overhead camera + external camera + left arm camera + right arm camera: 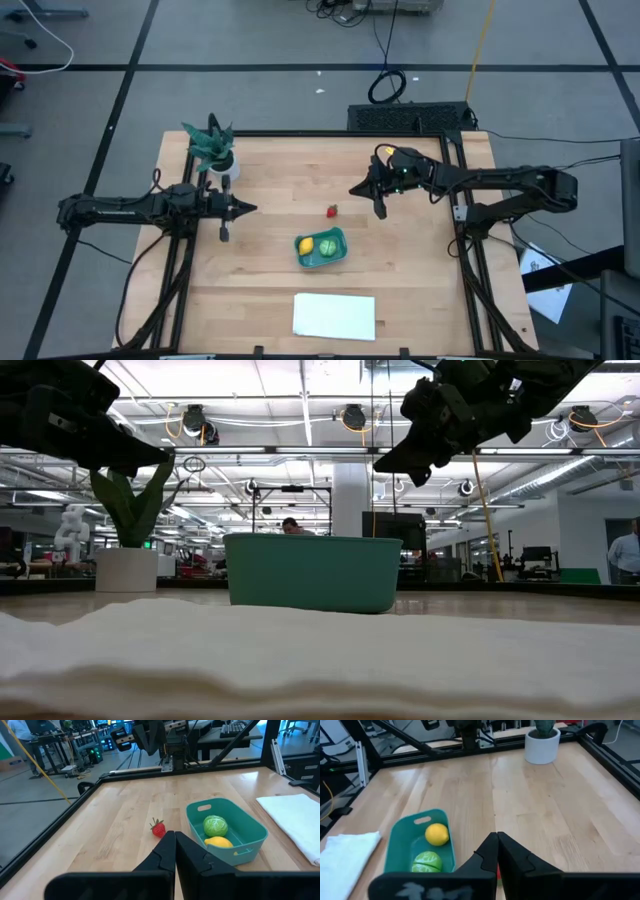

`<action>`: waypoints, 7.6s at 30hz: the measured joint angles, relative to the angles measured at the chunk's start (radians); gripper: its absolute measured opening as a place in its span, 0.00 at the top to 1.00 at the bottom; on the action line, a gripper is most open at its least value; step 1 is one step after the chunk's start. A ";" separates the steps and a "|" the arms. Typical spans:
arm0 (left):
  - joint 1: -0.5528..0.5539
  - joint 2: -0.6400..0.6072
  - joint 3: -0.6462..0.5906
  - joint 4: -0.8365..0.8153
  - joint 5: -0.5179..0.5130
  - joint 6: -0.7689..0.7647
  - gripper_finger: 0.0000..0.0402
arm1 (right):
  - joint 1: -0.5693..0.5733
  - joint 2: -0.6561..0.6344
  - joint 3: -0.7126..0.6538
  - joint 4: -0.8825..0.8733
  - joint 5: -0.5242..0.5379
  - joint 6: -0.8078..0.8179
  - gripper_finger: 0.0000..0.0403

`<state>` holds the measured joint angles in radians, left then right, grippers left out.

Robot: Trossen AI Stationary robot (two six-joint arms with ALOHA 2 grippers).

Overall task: Pick and placing Produce into tupperware
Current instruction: Put the red strawberry into the blue bin

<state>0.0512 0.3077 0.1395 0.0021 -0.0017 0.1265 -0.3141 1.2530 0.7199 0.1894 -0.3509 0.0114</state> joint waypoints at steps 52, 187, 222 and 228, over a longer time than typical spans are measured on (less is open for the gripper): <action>0.000 0.000 0.000 0.001 0.000 0.000 0.99 | -0.005 0.192 0.305 -0.351 -0.045 -0.094 1.00; 0.000 0.000 0.000 -0.037 -0.006 0.018 0.99 | 0.063 0.807 0.869 -0.940 0.111 -0.681 0.22; 0.000 0.000 0.000 -0.036 -0.007 0.015 0.99 | 0.074 0.807 0.791 -0.834 0.031 -0.652 0.22; 0.000 0.000 0.000 -0.036 -0.007 0.015 0.99 | 0.074 0.807 0.771 -0.803 0.031 -0.651 0.22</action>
<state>0.0513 0.3075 0.1395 -0.0338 -0.0086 0.1413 -0.2402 2.0602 1.4914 -0.6134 -0.3195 -0.6395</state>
